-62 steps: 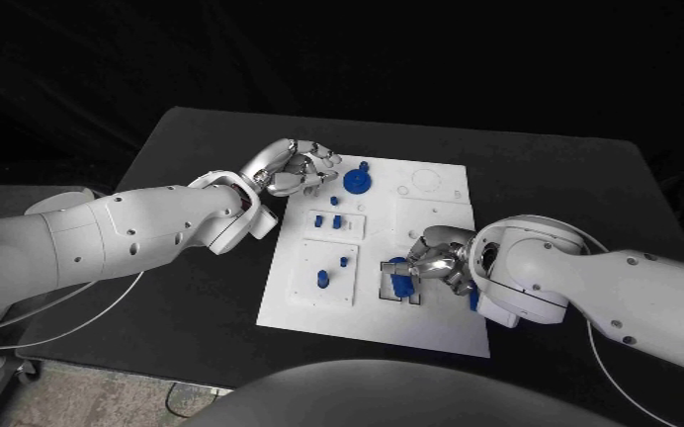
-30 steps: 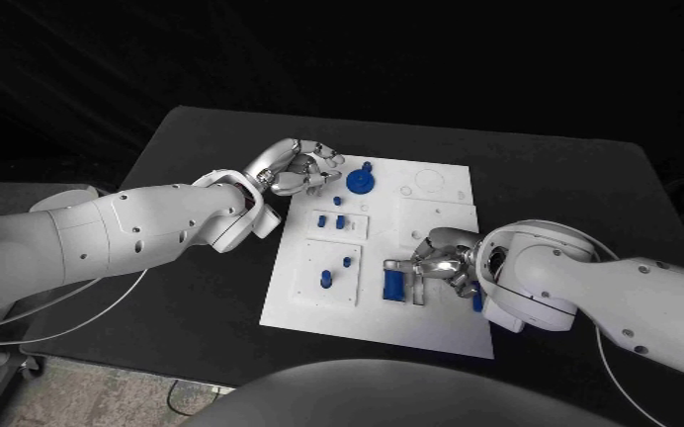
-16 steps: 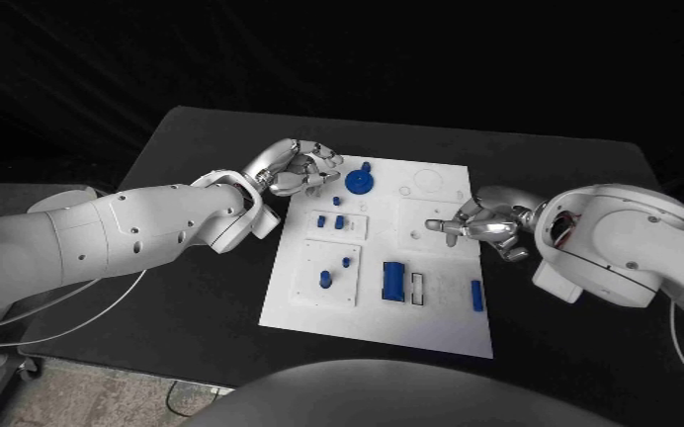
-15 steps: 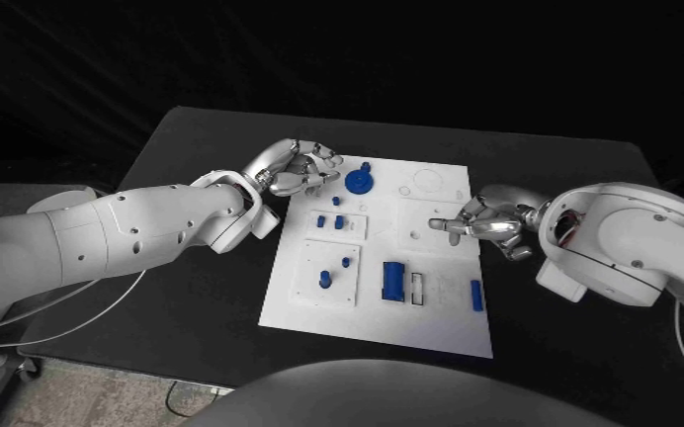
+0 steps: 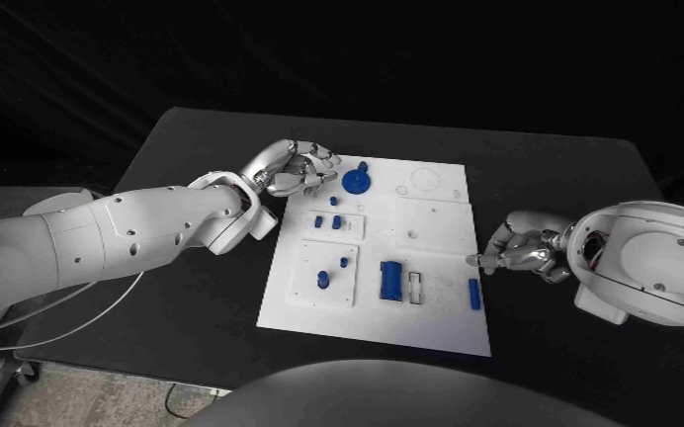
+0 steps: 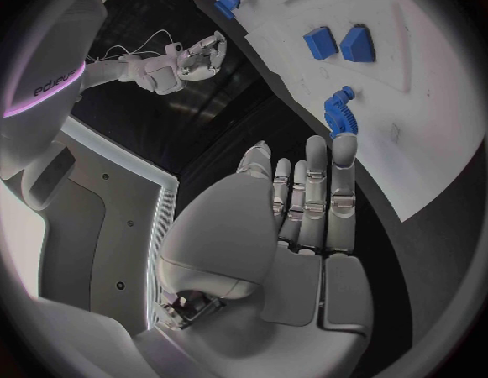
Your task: Assemble the parts on the task board
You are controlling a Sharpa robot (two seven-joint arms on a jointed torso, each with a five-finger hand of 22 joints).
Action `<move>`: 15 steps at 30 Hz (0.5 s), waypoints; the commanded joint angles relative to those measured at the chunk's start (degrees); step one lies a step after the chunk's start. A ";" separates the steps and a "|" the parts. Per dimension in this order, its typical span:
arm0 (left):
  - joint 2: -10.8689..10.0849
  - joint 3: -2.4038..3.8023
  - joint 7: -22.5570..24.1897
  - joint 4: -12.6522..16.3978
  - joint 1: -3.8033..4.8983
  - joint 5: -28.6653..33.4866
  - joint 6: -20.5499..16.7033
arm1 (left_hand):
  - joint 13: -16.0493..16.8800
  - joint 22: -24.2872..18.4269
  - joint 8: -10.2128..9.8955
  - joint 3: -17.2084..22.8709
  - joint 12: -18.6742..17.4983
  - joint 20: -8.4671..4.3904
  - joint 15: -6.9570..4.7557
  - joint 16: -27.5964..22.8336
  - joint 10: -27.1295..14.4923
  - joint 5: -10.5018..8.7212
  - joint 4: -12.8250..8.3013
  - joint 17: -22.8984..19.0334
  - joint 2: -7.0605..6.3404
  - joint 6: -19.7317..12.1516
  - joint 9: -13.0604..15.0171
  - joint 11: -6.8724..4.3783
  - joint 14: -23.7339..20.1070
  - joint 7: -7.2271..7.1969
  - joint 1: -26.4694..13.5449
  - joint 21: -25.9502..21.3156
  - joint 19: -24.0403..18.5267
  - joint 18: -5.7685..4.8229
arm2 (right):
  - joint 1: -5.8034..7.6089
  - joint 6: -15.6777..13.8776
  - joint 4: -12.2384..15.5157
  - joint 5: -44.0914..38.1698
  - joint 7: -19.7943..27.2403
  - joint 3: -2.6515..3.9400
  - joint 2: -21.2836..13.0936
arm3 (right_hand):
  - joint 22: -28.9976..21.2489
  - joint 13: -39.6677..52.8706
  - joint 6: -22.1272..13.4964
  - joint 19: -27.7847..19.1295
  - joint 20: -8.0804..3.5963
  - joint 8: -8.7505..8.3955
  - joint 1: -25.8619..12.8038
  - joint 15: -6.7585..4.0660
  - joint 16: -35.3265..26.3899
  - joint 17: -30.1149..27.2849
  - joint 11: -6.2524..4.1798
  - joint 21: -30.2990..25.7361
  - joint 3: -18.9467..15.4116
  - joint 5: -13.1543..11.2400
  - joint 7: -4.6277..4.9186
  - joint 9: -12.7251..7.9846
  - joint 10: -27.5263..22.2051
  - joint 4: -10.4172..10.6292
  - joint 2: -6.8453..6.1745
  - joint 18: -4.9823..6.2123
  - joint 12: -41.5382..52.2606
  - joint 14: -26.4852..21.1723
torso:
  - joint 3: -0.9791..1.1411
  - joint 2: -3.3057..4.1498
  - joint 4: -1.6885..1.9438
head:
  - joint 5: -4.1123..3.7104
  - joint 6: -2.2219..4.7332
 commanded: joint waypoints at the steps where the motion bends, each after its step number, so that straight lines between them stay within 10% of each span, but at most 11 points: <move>1: 0.12 0.02 0.29 0.11 -0.07 0.29 0.77 | -0.05 3.17 0.17 -0.29 -0.29 -0.02 0.00 0.34 0.14 0.25 -0.07 -0.05 0.39 -0.19 -0.05 -0.15 -0.42 -0.07 -0.09 -0.38 -0.44 0.46 | -0.99 2.19 -0.12 -6.23 -1.18 -0.05 -0.11 | 9.53 15.05 0.80 0.57 -0.21 0.19 0.68 -0.48 -0.11 -0.13 -0.41 0.04 0.20 0.50 -0.02 -0.08 6.07 -0.46 -0.09 -0.64 0.22 3.22 | -0.07 -0.05 0.10 | -0.39 0.00; 15: 0.05 0.02 0.31 0.08 -0.08 0.30 0.77 | -0.05 3.17 0.17 -0.29 -0.29 -0.02 0.00 0.34 0.14 0.25 -0.07 -0.05 0.39 -0.19 -0.05 -0.15 -0.42 -0.07 -0.09 -0.38 -0.44 0.46 | -4.47 0.52 -0.48 -9.77 -1.29 -0.13 1.00 | 9.45 15.05 2.21 0.47 -0.42 -0.63 0.48 -0.69 -0.35 -0.49 -0.61 -0.30 0.64 -0.75 -0.26 -1.02 6.07 -0.45 0.03 -0.58 0.22 3.15 | 0.01 -0.01 0.07 | -0.48 0.00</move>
